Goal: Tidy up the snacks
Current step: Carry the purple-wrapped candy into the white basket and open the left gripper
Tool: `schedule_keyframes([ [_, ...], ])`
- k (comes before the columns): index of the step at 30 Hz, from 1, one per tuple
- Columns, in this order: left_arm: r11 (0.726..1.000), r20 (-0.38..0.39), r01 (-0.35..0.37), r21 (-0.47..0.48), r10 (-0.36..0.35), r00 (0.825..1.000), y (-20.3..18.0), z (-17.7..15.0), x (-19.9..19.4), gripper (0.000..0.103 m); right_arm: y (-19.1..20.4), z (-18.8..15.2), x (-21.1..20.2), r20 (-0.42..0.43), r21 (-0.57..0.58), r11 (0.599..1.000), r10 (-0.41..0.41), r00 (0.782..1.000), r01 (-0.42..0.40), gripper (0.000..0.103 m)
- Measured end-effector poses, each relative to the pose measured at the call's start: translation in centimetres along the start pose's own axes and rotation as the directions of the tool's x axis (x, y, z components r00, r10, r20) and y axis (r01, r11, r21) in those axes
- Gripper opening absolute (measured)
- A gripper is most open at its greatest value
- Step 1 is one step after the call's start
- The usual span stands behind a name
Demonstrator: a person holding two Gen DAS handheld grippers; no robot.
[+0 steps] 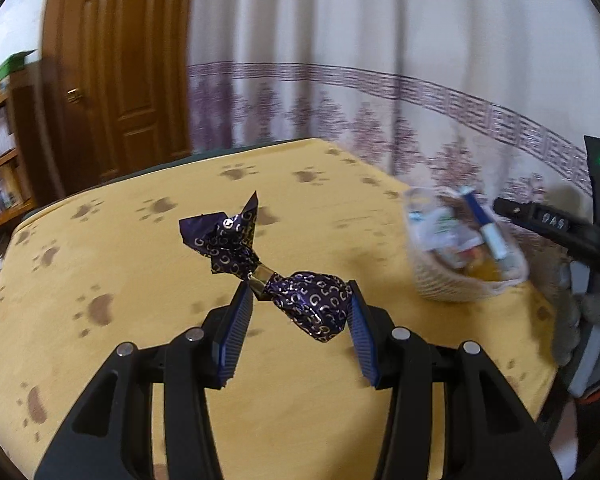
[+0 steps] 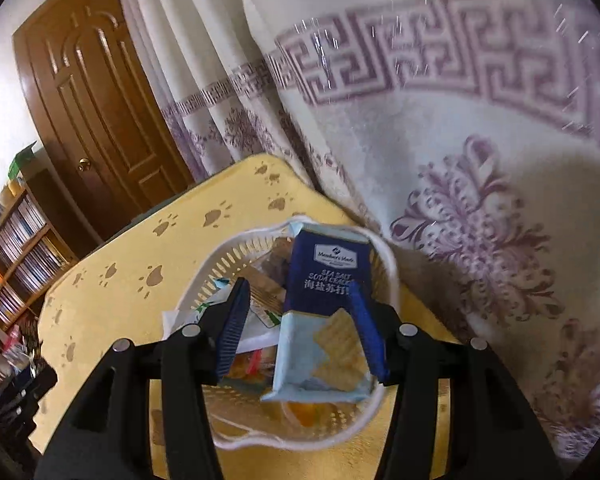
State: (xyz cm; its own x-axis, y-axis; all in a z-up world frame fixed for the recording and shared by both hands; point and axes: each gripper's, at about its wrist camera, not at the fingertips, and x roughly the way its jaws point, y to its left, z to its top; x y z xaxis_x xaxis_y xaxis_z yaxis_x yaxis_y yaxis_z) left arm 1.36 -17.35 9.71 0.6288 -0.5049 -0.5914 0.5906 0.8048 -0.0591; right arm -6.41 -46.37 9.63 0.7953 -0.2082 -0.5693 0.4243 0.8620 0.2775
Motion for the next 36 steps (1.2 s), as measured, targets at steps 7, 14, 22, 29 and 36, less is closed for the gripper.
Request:
schedule_keyframes([
  [7, 0.984, 0.016, 0.152, 0.089, -0.154, 0.988, -6.4, 3.1, 2.3, 0.048, 0.5, -2.1, -3.8, 0.087, -0.066, 0.997, -0.035, 0.996, 0.041, 0.053],
  [14, 0.956, -0.009, 0.269, 0.115, -0.270, 0.963, -10.6, 5.2, 5.6, 0.048, -0.4, -4.2, -5.3, 0.097, -0.062, 0.997, -0.042, 0.994, 0.048, 0.053],
  [22, 0.944, -0.020, 0.301, 0.134, -0.301, 0.953, -12.8, 5.0, 8.4, 0.076, -1.1, -5.5, -5.2, 0.071, -0.062, 0.997, -0.049, 0.996, 0.053, 0.053],
  [29, 0.960, -0.034, 0.260, 0.103, -0.258, 0.966, -11.1, 4.5, 8.6, 0.077, -1.5, -6.5, -4.5, 0.039, -0.050, 0.998, -0.040, 0.998, 0.042, 0.053],
  [36, 0.985, -0.007, 0.126, 0.117, -0.126, 0.992, -9.8, 5.1, 7.2, 0.095, -0.8, -7.0, -4.7, 0.031, -0.055, 0.998, -0.036, 0.999, 0.037, 0.069],
])
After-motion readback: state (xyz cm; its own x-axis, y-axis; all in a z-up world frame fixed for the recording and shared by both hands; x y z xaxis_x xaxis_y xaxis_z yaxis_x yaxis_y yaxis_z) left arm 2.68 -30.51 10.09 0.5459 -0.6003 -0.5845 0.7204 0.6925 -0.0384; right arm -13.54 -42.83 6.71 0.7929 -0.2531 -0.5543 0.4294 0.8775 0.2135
